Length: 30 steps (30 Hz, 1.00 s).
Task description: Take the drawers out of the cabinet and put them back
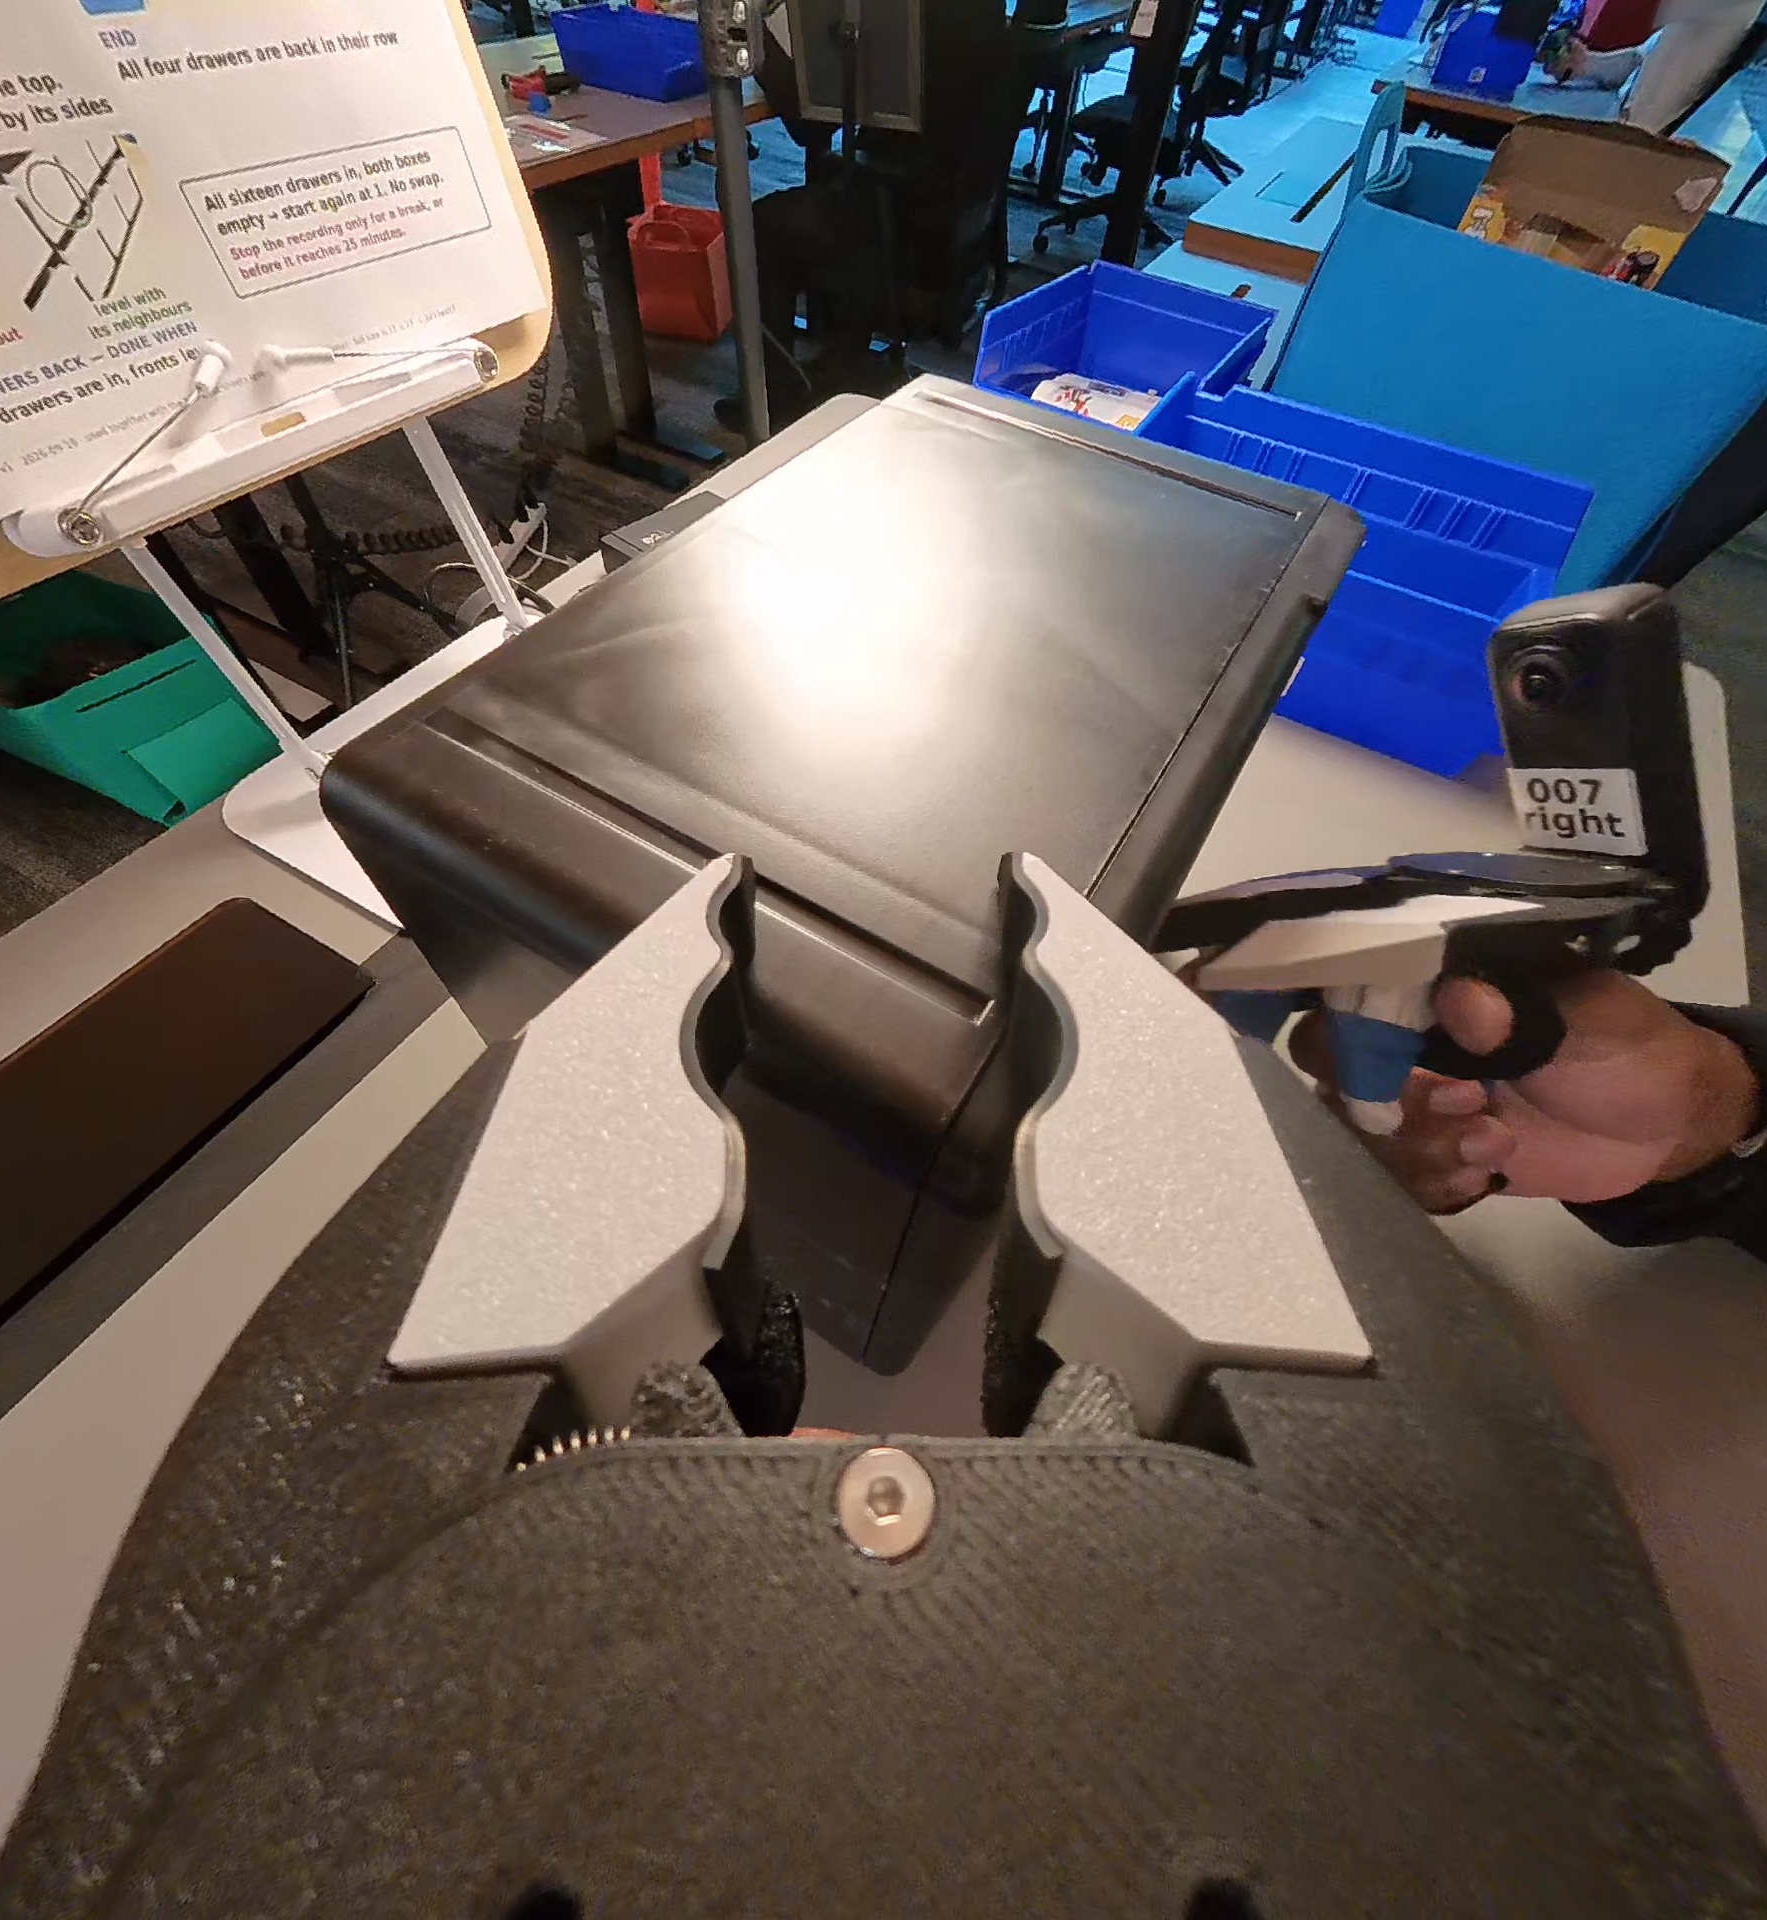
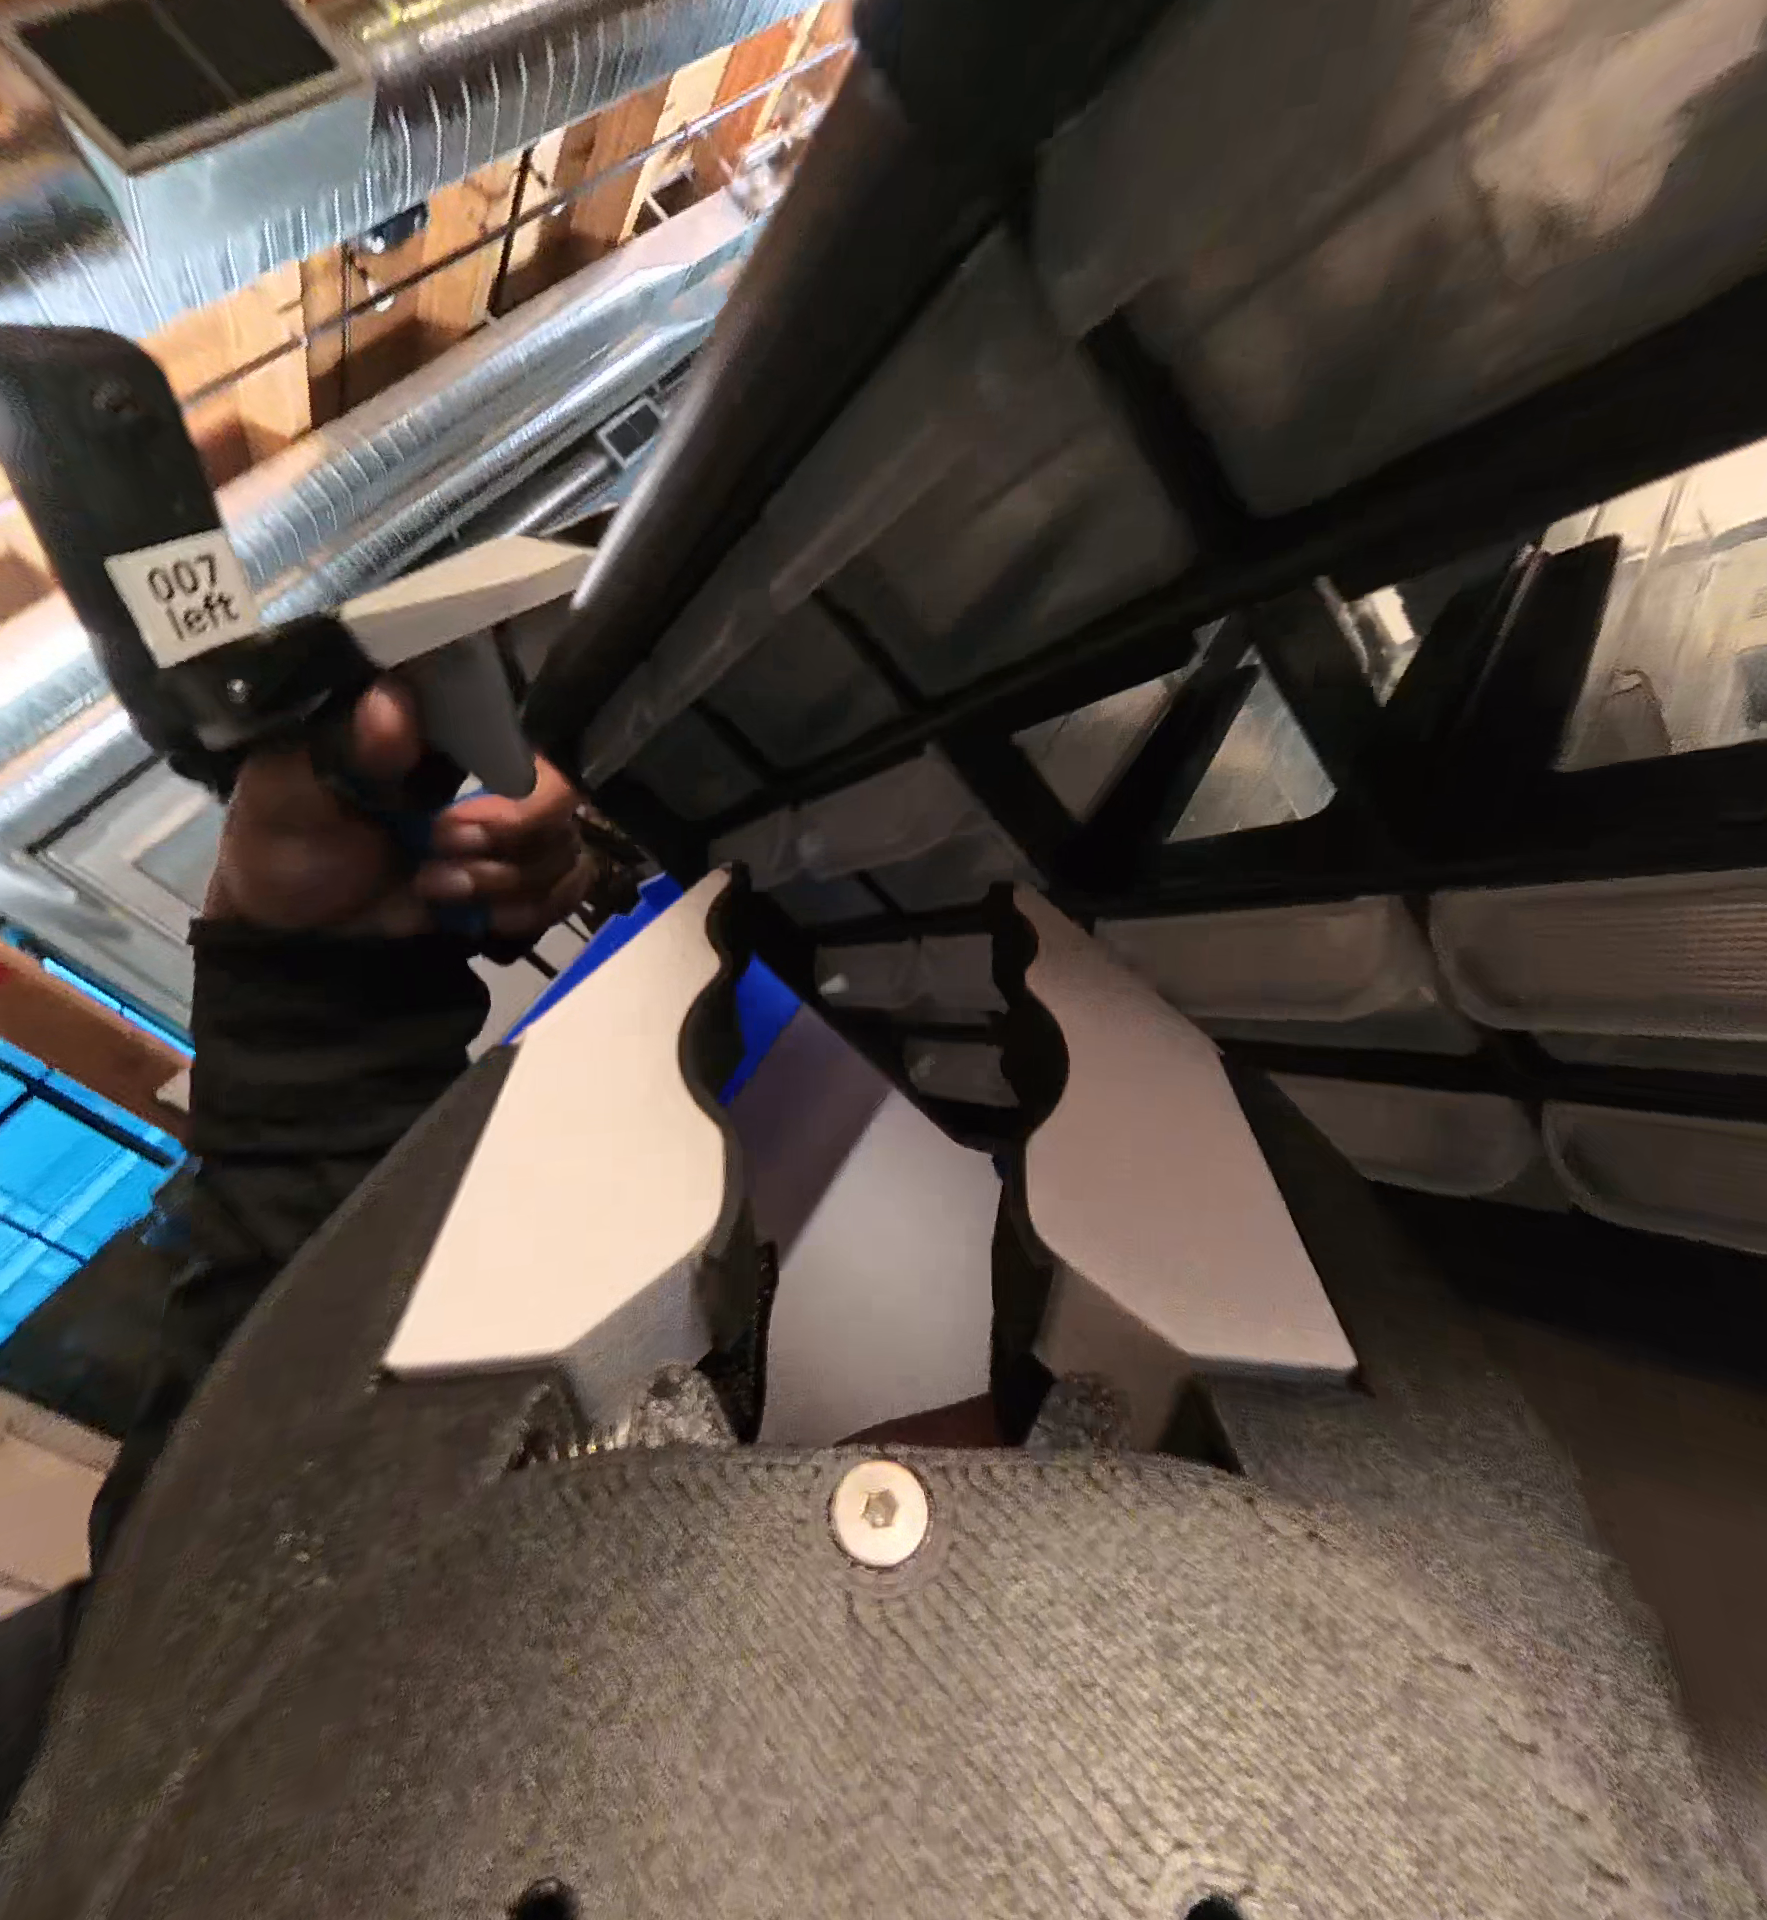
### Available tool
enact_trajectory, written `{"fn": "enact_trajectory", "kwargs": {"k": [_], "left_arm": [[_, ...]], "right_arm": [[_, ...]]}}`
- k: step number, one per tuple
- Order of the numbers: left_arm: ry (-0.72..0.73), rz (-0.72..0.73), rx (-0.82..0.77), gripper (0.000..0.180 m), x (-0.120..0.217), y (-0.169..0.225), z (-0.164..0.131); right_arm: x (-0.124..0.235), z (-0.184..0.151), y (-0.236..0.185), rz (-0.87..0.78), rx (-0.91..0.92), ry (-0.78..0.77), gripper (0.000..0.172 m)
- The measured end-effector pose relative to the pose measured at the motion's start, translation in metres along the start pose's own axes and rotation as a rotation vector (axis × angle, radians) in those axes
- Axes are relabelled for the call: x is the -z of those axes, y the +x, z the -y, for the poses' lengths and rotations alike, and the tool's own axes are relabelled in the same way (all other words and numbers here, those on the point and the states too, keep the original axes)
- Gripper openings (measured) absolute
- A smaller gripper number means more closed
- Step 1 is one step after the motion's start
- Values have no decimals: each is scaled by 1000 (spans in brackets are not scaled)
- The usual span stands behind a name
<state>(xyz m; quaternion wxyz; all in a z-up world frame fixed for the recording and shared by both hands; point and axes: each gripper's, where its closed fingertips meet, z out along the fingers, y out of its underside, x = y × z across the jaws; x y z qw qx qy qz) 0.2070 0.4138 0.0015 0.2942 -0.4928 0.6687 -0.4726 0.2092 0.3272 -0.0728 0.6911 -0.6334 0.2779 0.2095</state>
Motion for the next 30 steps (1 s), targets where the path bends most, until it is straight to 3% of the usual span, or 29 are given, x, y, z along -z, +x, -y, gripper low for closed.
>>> {"fn": "enact_trajectory", "kwargs": {"k": [8, 18, 23, 30], "left_arm": [[0, 3, -2, 48, 0, 0, 0], [0, 5, -2, 48, -1, 0, 0], [-1, 14, -4, 48, -1, -2, 0], [1, 10, -3, 48, -1, -2, 0]], "right_arm": [[-14, 4, 6, 64, -153, 67, 18], [-9, 10, 3, 134, -219, 131, 19], [-13, 9, 4, 135, -232, 140, 11], [12, -9, -18, 209, -256, 122, 9]]}}
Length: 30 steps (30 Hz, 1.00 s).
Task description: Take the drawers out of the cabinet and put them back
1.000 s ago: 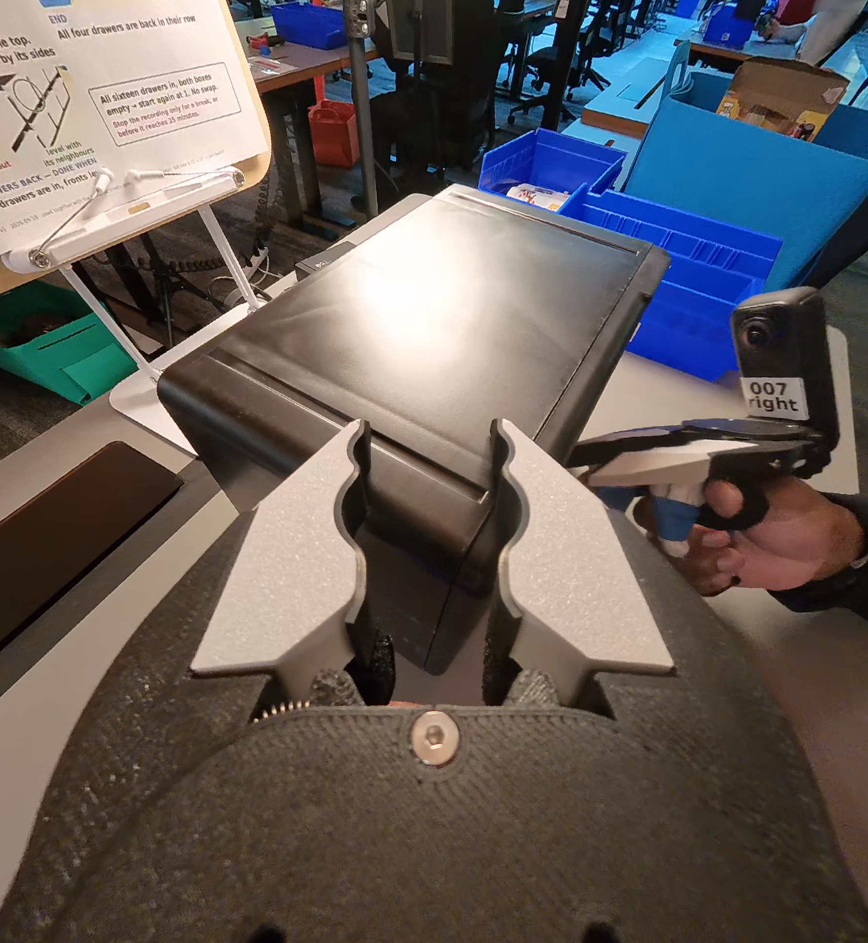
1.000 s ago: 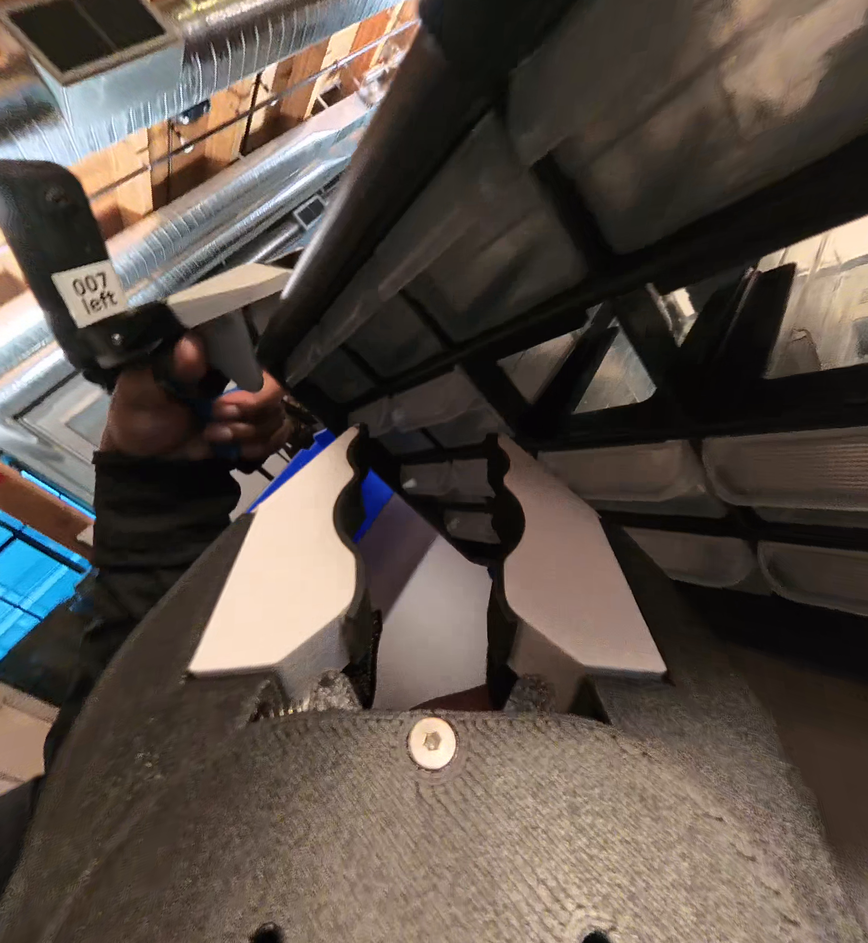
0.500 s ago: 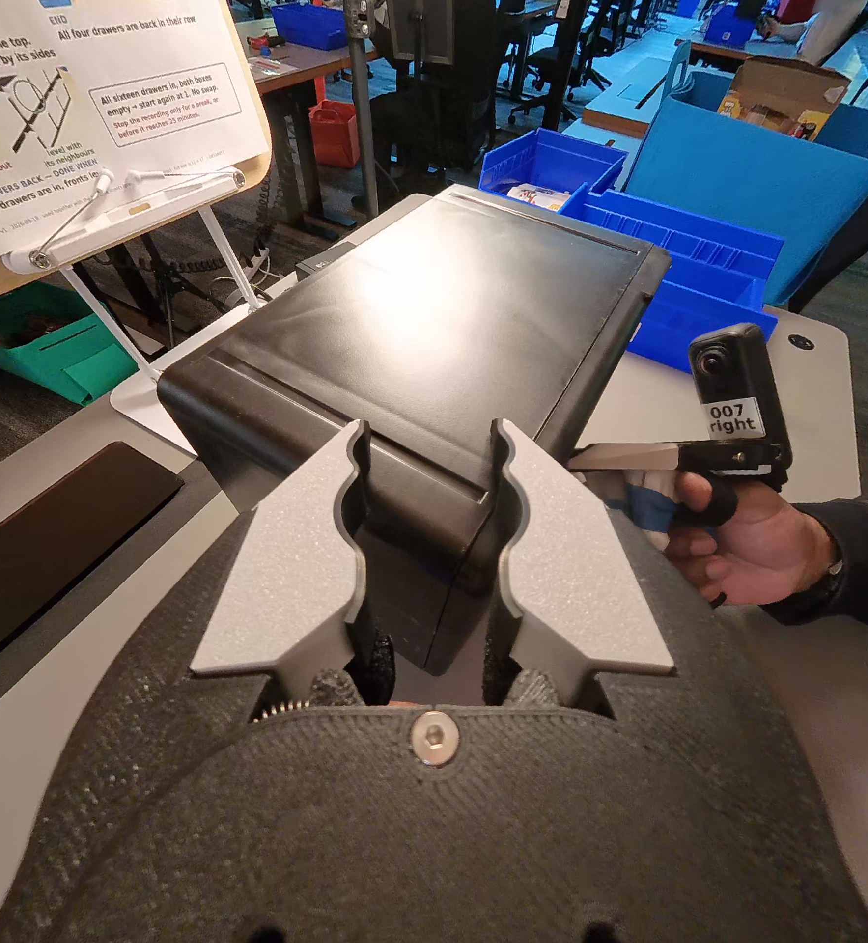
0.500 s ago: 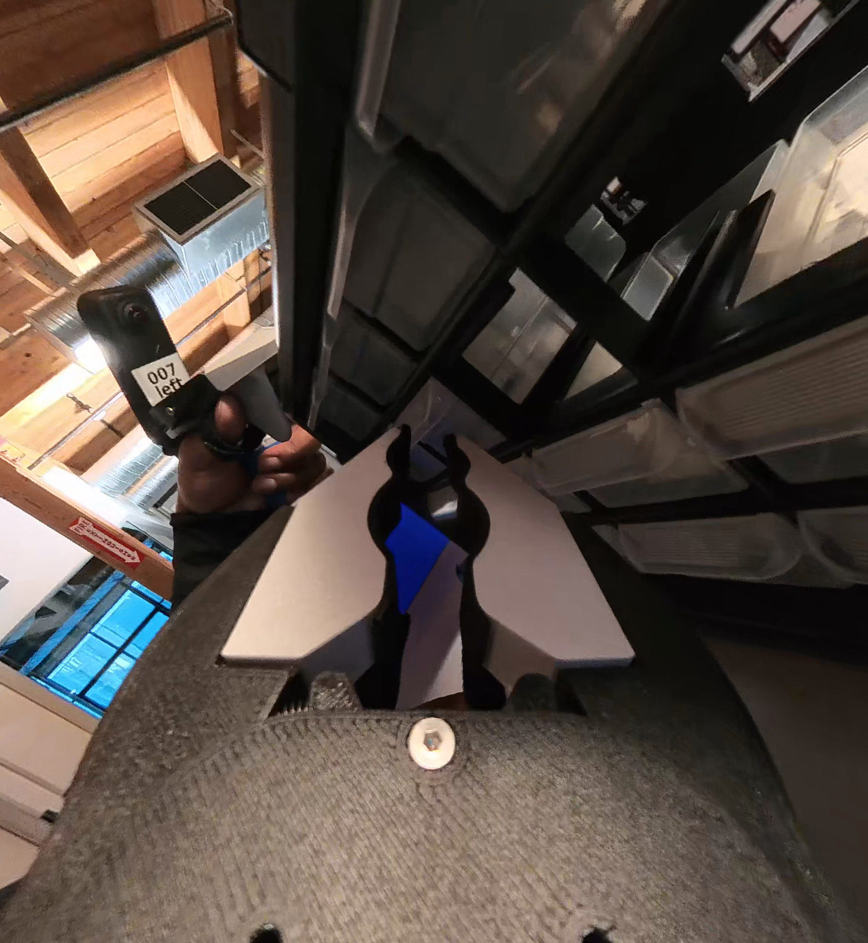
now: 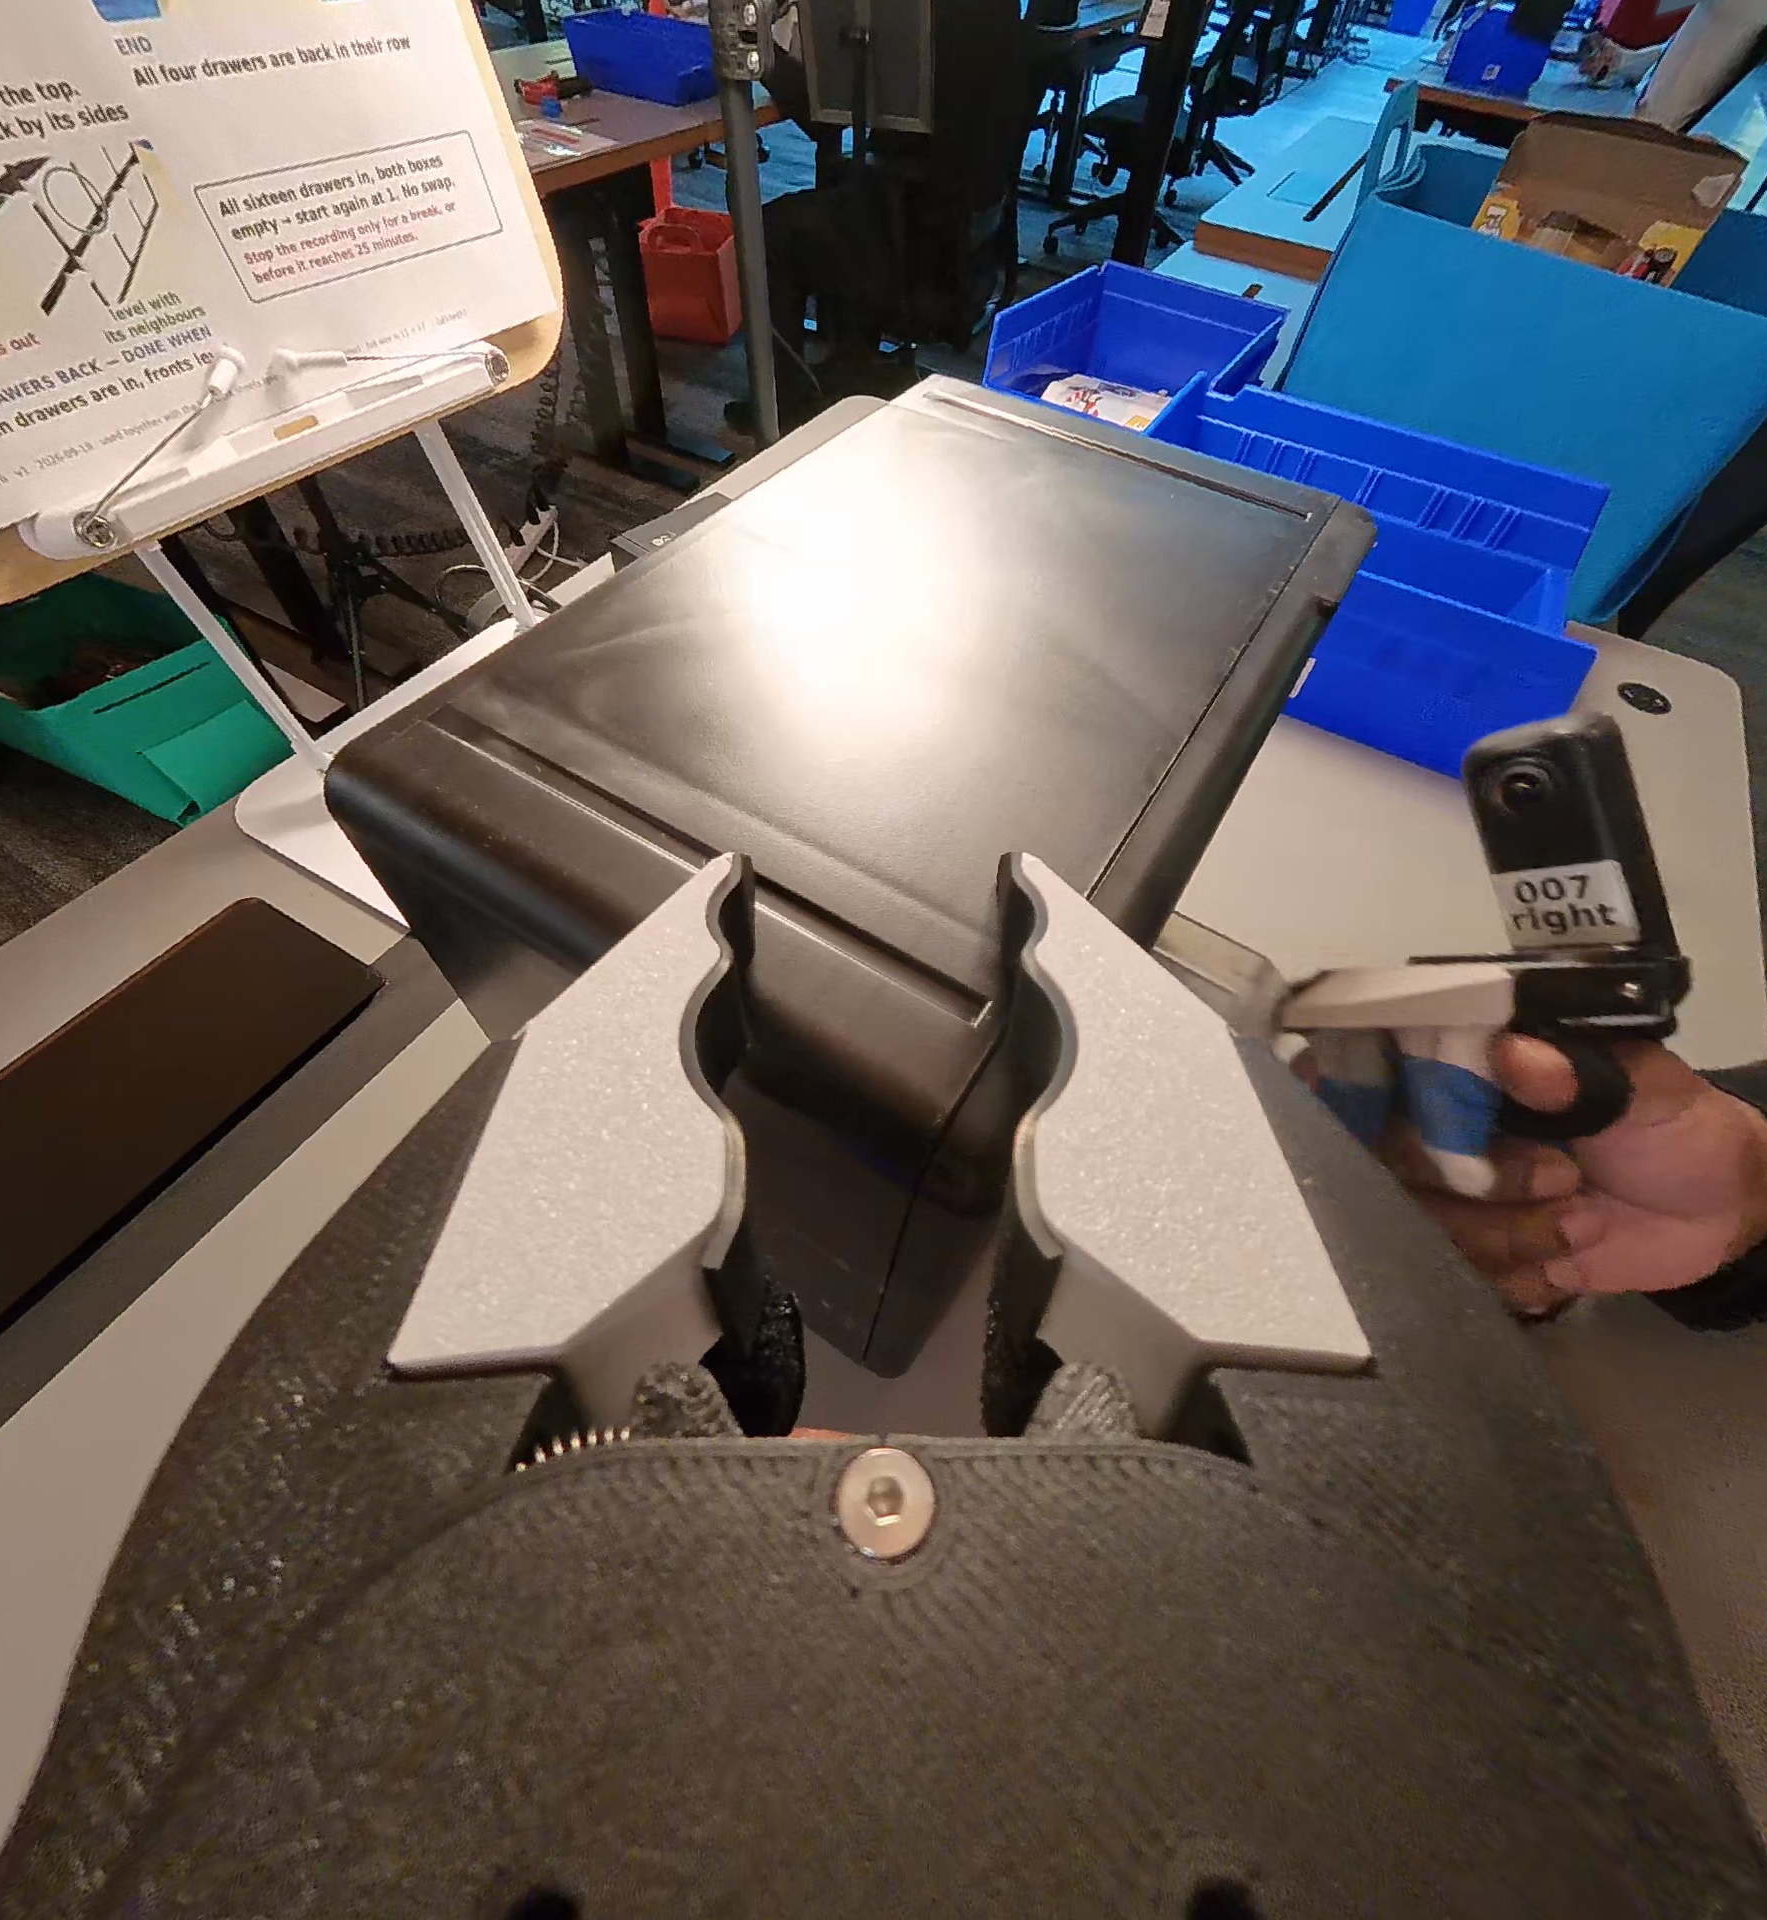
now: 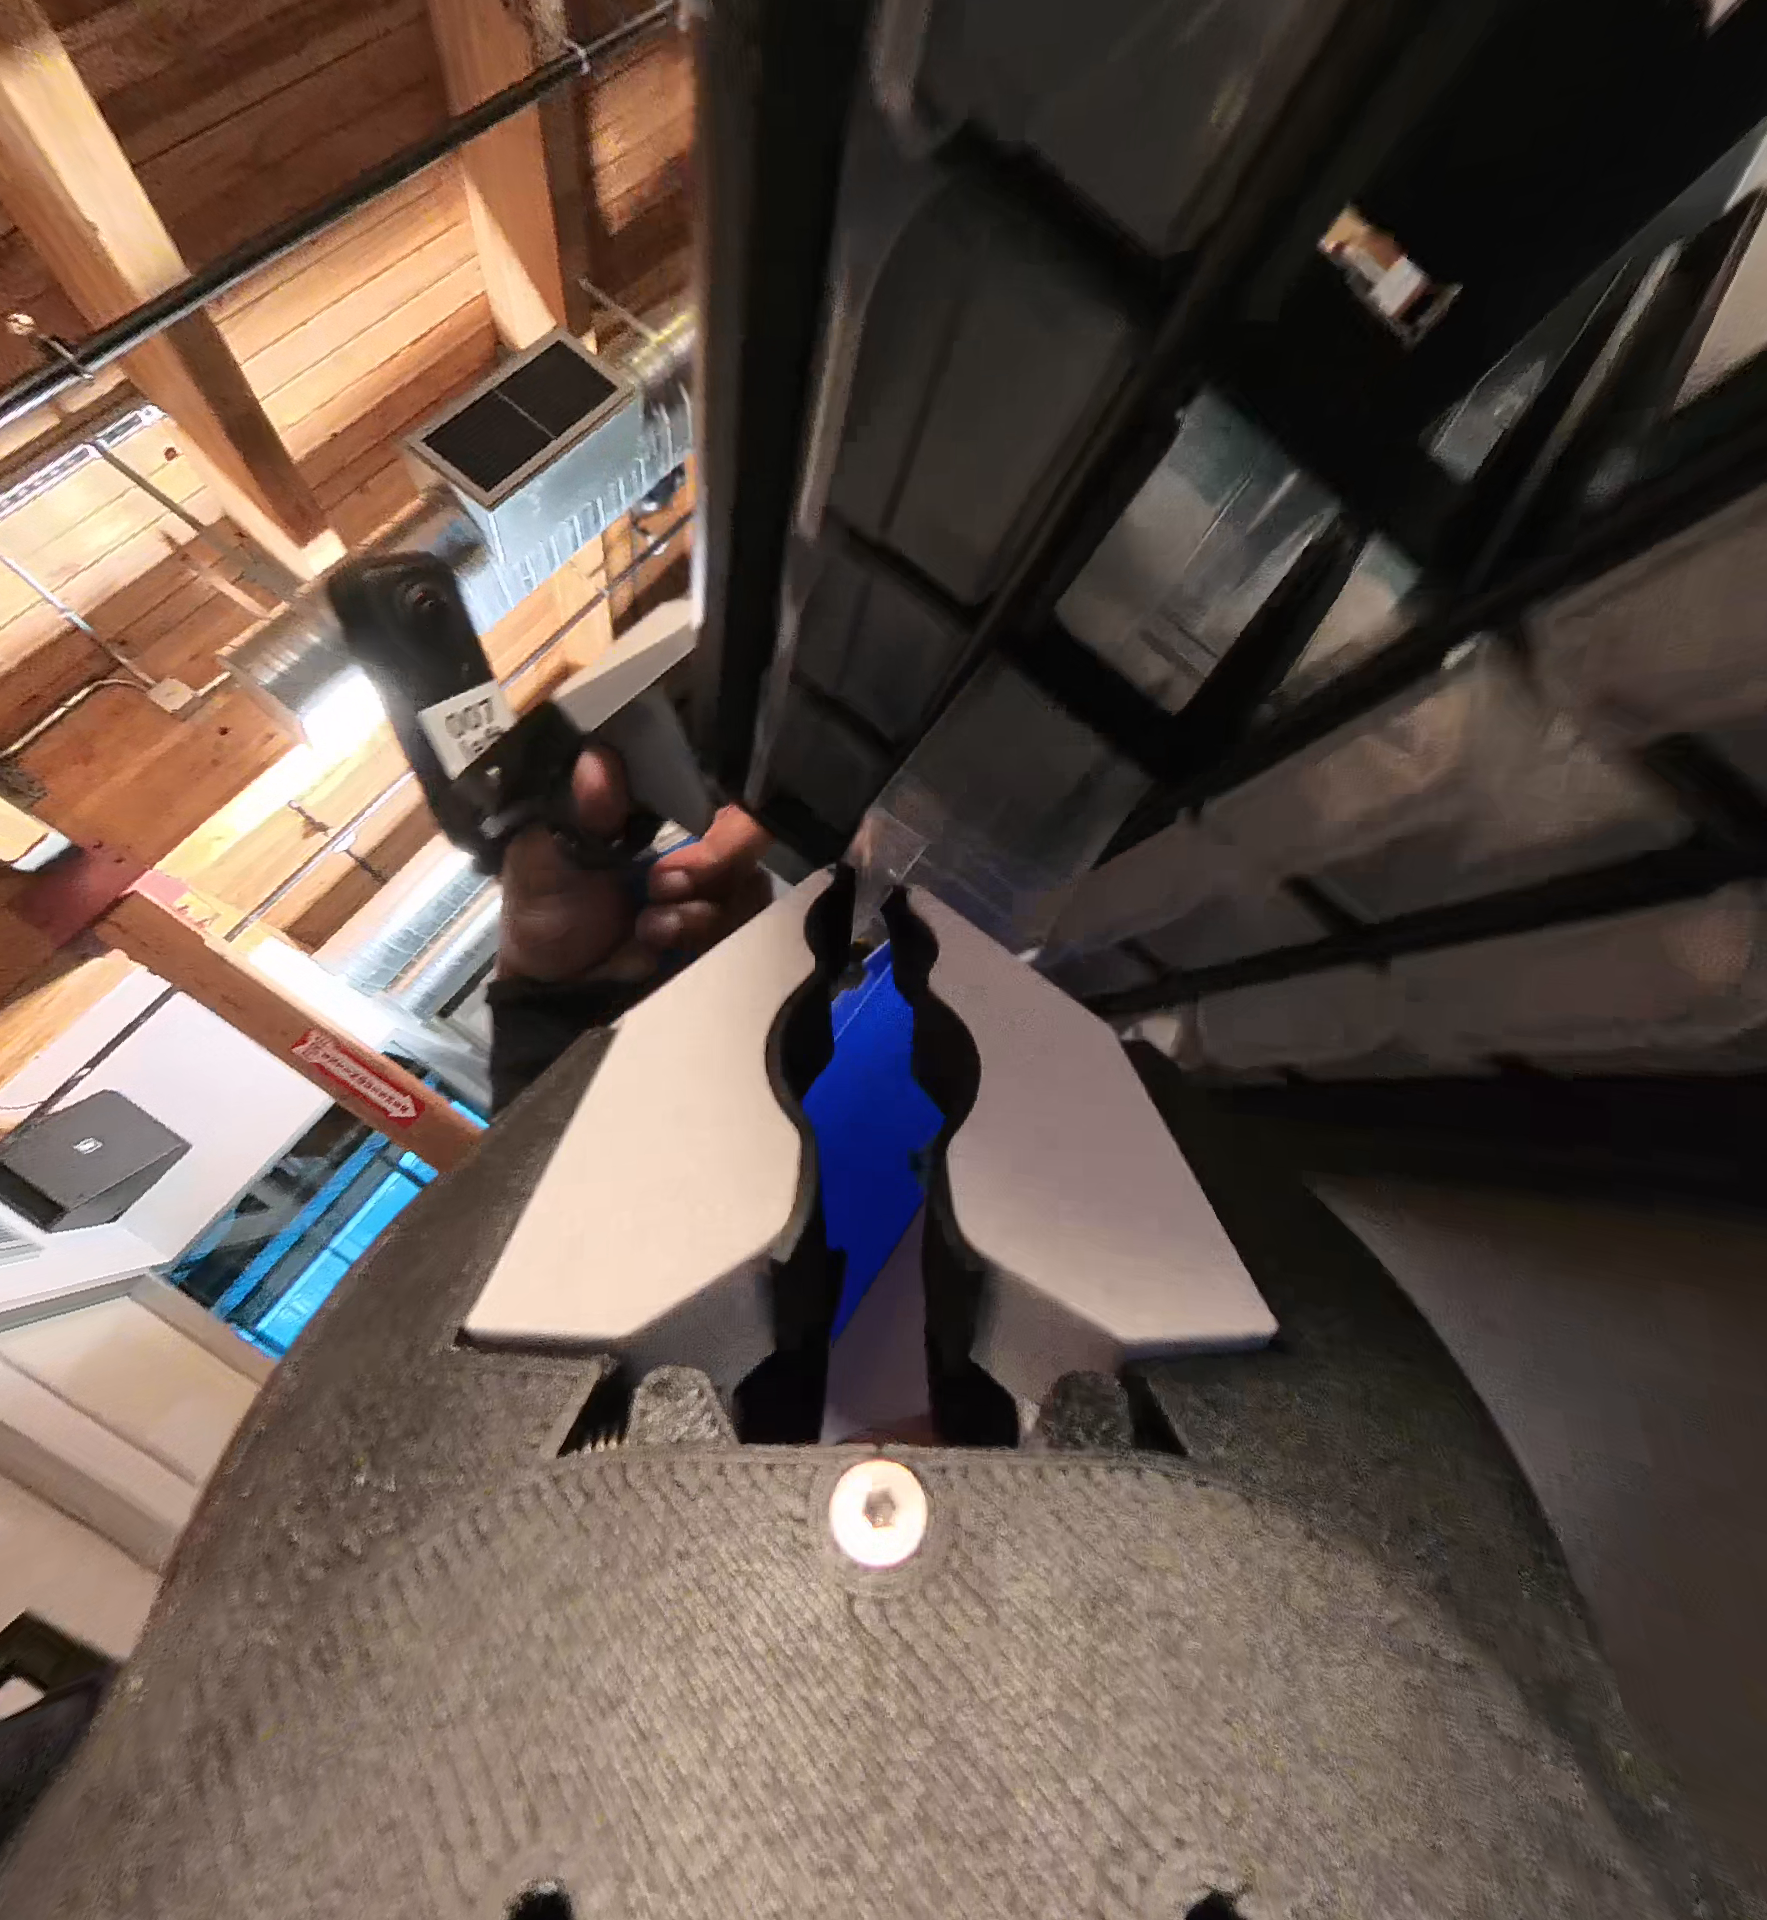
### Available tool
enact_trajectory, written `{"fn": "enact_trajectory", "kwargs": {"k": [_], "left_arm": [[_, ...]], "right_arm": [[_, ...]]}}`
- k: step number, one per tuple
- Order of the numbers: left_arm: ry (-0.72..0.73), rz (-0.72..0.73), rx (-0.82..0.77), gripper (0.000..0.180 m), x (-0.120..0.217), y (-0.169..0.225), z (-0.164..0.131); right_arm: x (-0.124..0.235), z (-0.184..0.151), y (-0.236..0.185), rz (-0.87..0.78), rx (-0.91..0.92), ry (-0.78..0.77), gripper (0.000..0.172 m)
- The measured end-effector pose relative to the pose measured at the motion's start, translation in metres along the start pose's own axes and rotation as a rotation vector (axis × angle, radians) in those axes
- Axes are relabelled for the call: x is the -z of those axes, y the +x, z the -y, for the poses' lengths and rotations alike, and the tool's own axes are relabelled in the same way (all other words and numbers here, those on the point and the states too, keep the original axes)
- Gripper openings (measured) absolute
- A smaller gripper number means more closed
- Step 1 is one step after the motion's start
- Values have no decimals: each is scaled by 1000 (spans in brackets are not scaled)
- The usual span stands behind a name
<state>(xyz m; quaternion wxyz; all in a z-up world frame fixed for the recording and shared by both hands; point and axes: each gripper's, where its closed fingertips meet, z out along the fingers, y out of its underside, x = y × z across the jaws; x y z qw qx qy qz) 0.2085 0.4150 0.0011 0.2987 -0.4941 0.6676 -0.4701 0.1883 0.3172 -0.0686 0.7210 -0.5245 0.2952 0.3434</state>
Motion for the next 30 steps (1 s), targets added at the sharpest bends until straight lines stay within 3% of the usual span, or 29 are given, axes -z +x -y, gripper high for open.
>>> {"fn": "enact_trajectory", "kwargs": {"k": [7, 11, 18, 25, 30], "left_arm": [[1, -4, 1, 48, 0, 0, 0], [-4, -2, -5, 48, 0, 1, 0], [-11, -9, -12, 49, 1, 5, -1], [-9, -11, -10, 49, 1, 4, -1], [-7, -13, -10, 49, 1, 4, -1]], "right_arm": [[54, -41, -37, 65, -84, -21, 7], [71, -44, -46, 73, -128, 1, 7], [77, -35, -48, 77, -156, 24, 6], [66, -13, -82, 158, -118, 64, 4], [71, -22, -79, 155, -157, 55, 4]]}}
